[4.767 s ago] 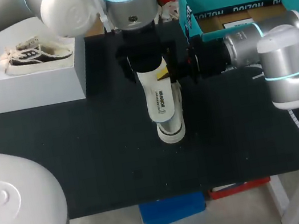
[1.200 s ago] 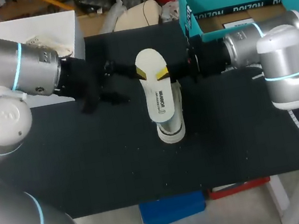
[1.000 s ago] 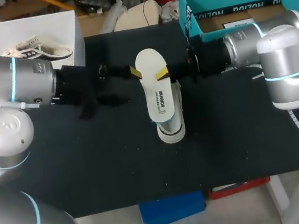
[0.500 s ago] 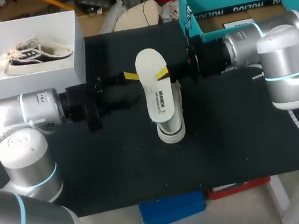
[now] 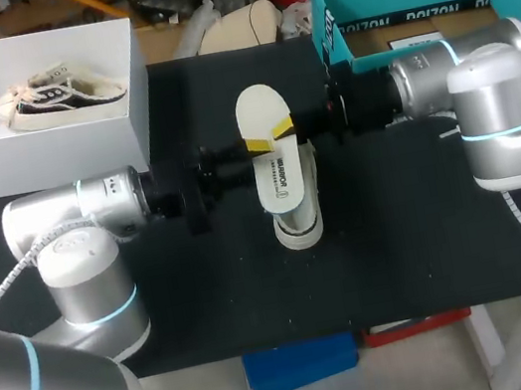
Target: Take the shoe out of the shoebox, open the shoe tongue, remove and reinsert the insole, then place the shoe into the shoebox
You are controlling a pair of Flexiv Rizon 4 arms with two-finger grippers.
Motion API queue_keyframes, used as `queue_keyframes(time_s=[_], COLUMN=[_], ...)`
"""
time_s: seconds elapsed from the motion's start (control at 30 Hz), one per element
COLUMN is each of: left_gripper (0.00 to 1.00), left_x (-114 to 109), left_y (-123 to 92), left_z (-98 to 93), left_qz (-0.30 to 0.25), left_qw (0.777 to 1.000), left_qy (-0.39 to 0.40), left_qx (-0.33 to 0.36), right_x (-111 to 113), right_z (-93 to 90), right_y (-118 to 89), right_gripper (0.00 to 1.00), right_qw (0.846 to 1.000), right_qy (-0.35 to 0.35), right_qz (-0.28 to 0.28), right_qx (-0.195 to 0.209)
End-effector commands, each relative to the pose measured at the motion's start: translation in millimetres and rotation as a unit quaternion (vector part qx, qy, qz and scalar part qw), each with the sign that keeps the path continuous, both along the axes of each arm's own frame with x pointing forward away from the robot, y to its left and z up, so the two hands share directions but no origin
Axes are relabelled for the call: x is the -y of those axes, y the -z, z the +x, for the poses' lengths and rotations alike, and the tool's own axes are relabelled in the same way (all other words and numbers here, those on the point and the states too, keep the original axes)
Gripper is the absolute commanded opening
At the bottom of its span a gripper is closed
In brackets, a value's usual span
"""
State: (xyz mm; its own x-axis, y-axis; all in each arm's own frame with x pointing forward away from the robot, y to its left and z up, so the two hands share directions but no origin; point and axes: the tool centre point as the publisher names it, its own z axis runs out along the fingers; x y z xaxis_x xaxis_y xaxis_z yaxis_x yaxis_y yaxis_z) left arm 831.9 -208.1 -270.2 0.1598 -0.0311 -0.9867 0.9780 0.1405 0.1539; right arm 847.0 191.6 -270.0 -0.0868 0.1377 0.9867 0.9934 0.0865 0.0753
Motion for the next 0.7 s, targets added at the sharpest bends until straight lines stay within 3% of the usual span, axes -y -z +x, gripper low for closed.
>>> queue_keyframes(time_s=[0.03, 0.17, 0.27, 0.43, 0.63, 0.7], left_gripper=[0.47, 0.42, 0.33, 0.31, 0.02, 0.0], left_x=[9.6, 12.3, 12.6, 13.1, 14.6, 15.4], left_y=[-1.9, -3.6, -3.4, -2.6, -3.0, -3.1], left_z=[-2.8, -3.7, -3.3, -2.3, 2.0, 4.1], left_qz=[-0.001, 0.002, 0.007, 0.008, 0.006, 0.007], left_qw=[1.0, 1.0, 1.0, 0.999, 0.999, 0.999], left_qy=[-0.012, -0.017, -0.021, -0.032, -0.048, -0.054], left_qx=[0.004, 0.013, 0.016, 0.014, 0.006, 0.003], right_x=[-0.3, -0.3, -0.3, -0.3, -0.3, -0.3], right_z=[-0.2, -0.2, -0.2, -0.2, -0.2, -0.2], right_y=[-0.2, -0.2, -0.2, -0.2, -0.2, -0.2], right_gripper=[0.0, 0.0, 0.0, 0.0, 0.0, 0.0], right_qw=[1.0, 1.0, 1.0, 1.0, 1.0, 1.0], right_qy=[0.0, 0.0, 0.0, 0.0, 0.0, 0.0], right_qz=[-0.001, -0.001, -0.001, -0.001, -0.001, -0.001], right_qx=[0.0, 0.0, 0.0, 0.0, 0.0, 0.0])
